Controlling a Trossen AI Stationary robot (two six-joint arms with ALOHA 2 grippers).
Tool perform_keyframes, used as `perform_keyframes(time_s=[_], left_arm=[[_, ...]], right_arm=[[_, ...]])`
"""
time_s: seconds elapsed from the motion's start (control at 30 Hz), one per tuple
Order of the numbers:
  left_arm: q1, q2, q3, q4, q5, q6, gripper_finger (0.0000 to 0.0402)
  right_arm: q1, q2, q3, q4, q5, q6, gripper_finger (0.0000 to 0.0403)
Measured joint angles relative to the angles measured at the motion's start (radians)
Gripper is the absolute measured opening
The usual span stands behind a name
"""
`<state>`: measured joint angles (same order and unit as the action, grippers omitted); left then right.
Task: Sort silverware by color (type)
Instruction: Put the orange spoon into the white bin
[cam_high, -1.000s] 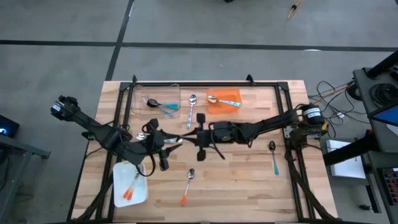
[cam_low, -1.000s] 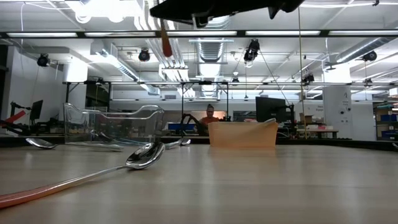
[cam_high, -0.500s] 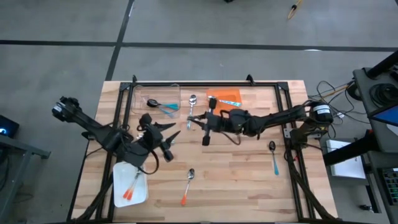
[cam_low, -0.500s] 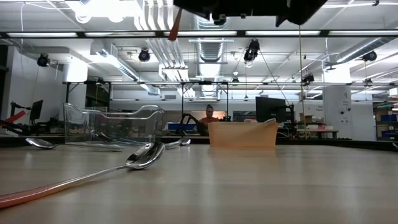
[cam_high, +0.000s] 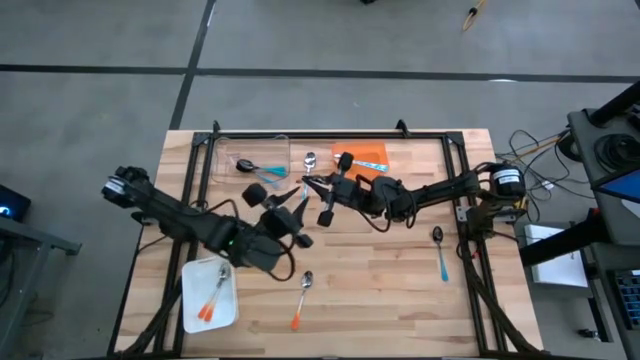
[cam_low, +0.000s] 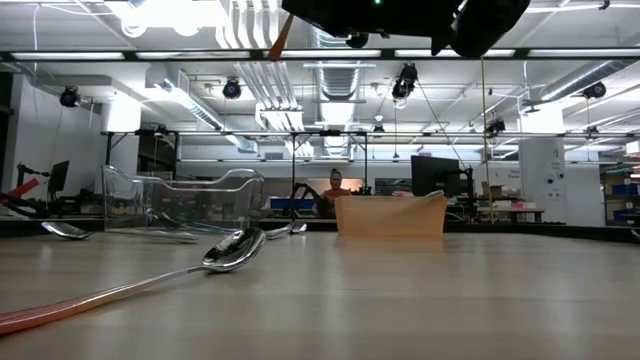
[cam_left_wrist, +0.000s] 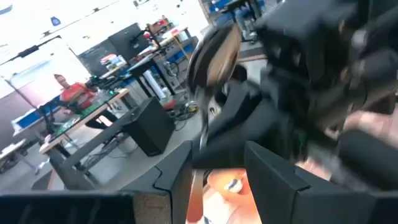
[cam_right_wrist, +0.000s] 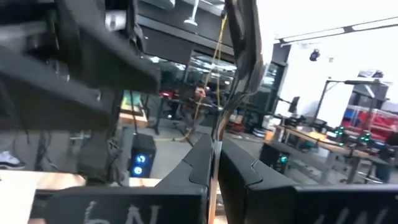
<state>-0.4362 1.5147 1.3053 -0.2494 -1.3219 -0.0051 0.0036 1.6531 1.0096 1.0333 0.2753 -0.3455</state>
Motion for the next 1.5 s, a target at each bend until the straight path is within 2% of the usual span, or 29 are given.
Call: perform_keyframes(time_s=[0.2, 0.3, 0.43, 0.8, 1.0, 1.33, 1.5], left_arm=[[0.059, 0.015, 0.07, 0.002, 0.057, 0.066, 0.0127], [0.087, 0.006, 0.067, 0.002, 0.129, 0.069, 0.0127], [0.118, 0.004, 0.063, 0.012, 0.204, 0.068, 0.0127], [0.161, 0.006, 0.062, 0.022, 0.207, 0.054, 0.0122], [0.164, 0.006, 0.062, 0.023, 0.206, 0.053, 0.0098], [0.165, 0.006, 0.062, 0.023, 0.211, 0.05, 0.0012], [0.165, 0.007, 0.061, 0.023, 0.213, 0.045, 0.0003]], right_arm=[[0.0, 0.0, 0.0, -0.003, 0.015, -0.054, 0.0009], [0.006, 0.0, 0.0, -0.021, 0.017, -0.129, 0.0009], [0.007, 0.0, 0.0, -0.023, 0.046, -0.137, 0.0009], [0.007, 0.001, 0.0, -0.003, 0.088, -0.126, 0.0009], [0.007, 0.001, 0.0, -0.003, 0.089, -0.126, 0.0009], [0.007, 0.002, 0.0, -0.003, 0.084, -0.119, 0.0009], [0.007, 0.002, 0.0, -0.007, 0.081, -0.1, 0.001]])
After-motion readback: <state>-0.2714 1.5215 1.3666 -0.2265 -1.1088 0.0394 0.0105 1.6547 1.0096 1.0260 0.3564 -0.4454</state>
